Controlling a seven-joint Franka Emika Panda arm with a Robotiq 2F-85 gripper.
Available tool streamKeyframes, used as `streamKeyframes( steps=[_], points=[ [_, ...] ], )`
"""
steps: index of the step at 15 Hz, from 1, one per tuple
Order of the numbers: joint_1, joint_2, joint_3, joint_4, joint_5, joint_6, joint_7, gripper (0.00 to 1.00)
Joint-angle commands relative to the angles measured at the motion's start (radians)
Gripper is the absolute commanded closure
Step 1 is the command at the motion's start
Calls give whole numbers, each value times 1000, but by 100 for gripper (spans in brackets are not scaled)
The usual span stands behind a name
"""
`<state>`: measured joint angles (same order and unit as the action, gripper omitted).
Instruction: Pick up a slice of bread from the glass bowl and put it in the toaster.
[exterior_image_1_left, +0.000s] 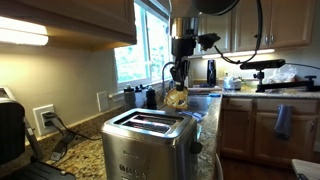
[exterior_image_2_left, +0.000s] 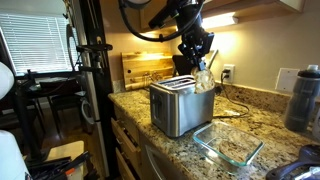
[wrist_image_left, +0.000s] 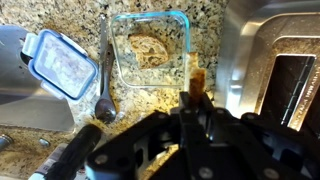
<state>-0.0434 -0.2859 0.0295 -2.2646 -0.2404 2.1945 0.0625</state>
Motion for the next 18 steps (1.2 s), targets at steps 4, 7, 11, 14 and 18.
streamKeyframes(
  steps=[4, 7, 11, 14, 18],
  points=[
    [30, -37, 34, 4, 7, -67, 22, 94],
    [27, -46, 36, 14, 6, -77, 23, 94],
    [28, -49, 35, 28, 9, -91, 19, 94],
    [32, -53, 37, 39, 15, -108, 15, 94],
    [44, -48, 53, 45, 13, -121, 21, 94]
  ],
)
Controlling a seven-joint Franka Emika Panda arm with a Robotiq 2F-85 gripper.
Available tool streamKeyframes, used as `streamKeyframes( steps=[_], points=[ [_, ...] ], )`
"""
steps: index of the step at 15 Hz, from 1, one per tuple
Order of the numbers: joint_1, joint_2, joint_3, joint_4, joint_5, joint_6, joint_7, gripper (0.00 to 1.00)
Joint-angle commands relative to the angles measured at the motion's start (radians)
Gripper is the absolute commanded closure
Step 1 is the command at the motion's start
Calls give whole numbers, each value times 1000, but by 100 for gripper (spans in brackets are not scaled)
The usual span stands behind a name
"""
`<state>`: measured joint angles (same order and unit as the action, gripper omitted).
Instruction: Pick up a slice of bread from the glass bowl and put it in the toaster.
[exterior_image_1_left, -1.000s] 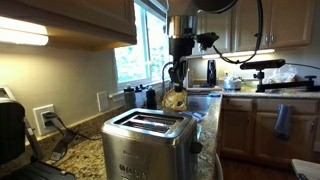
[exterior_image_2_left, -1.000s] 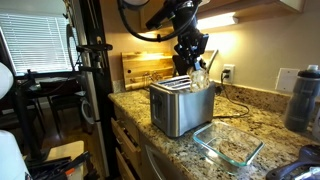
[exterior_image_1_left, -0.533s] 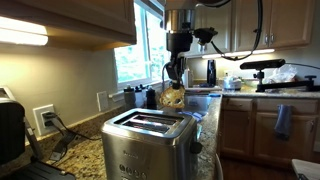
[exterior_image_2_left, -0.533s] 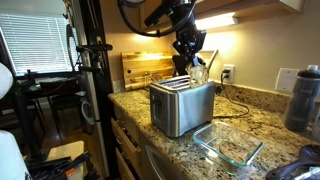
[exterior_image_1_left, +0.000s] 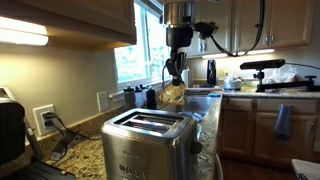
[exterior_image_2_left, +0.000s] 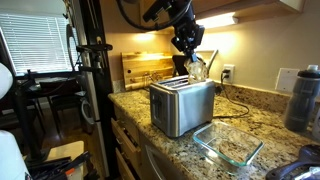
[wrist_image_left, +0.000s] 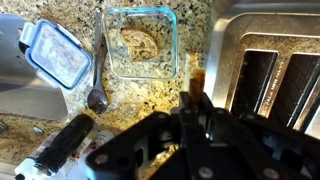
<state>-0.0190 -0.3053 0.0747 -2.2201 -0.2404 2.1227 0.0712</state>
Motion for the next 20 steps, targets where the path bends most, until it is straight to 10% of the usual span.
streamKeyframes(
  steps=[1, 20],
  points=[
    [26, -24, 13, 4, 12, -53, 16, 94],
    [86, 31, 92, 63, 16, -89, 57, 94]
  ],
)
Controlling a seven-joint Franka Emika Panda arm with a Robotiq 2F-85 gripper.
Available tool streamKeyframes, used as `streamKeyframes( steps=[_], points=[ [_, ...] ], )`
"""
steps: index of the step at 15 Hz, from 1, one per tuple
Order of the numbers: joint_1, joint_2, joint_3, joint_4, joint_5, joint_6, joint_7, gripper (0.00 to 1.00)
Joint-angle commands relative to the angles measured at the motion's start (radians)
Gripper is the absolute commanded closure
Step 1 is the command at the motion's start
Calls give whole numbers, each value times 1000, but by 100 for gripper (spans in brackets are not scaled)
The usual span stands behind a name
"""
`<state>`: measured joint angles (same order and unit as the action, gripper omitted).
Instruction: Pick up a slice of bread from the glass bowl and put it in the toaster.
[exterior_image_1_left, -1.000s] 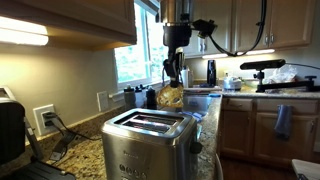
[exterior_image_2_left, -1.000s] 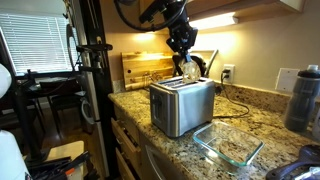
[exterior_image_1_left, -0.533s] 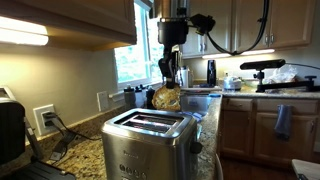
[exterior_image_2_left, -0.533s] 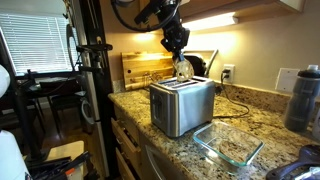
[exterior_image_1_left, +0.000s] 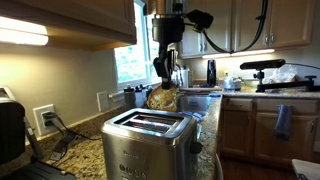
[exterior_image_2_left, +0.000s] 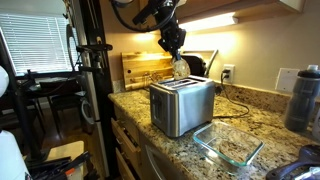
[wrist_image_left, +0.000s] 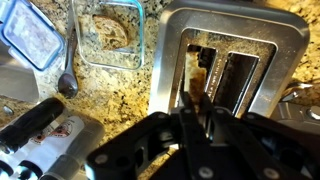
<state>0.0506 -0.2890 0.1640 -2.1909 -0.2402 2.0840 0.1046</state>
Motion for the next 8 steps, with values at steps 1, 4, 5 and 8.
streamKeyframes(
  steps=[1, 4, 5, 8],
  points=[
    [18, 20, 4, 39, 16, -53, 23, 94],
    [23, 35, 9, 53, 19, -63, 27, 94],
    [25, 39, 10, 58, 19, -67, 28, 94],
    [33, 56, 15, 76, 20, -79, 37, 94]
  ],
)
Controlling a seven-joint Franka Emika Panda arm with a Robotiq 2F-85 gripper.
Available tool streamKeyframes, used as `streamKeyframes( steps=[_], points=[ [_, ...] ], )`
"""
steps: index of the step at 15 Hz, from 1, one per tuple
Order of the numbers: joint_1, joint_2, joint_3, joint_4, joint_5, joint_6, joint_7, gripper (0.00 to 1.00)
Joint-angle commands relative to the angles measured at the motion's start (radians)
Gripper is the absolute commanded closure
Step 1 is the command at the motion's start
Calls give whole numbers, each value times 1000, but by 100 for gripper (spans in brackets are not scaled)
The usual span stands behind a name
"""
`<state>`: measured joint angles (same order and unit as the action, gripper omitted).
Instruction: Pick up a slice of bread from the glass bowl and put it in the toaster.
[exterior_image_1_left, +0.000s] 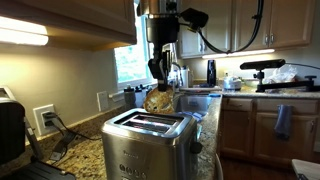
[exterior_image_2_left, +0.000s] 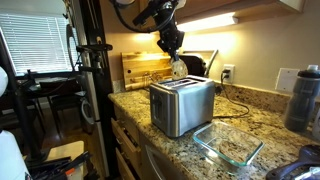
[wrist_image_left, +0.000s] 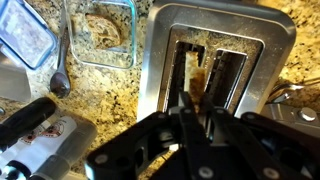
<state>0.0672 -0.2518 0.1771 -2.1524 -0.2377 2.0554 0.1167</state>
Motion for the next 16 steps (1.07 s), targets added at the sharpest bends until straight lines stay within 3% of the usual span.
streamKeyframes(
  steps=[1, 16],
  points=[
    [19, 24, 4, 43, 16, -53, 30, 94],
    [36, 73, 19, 89, 30, -81, 44, 94]
  ],
)
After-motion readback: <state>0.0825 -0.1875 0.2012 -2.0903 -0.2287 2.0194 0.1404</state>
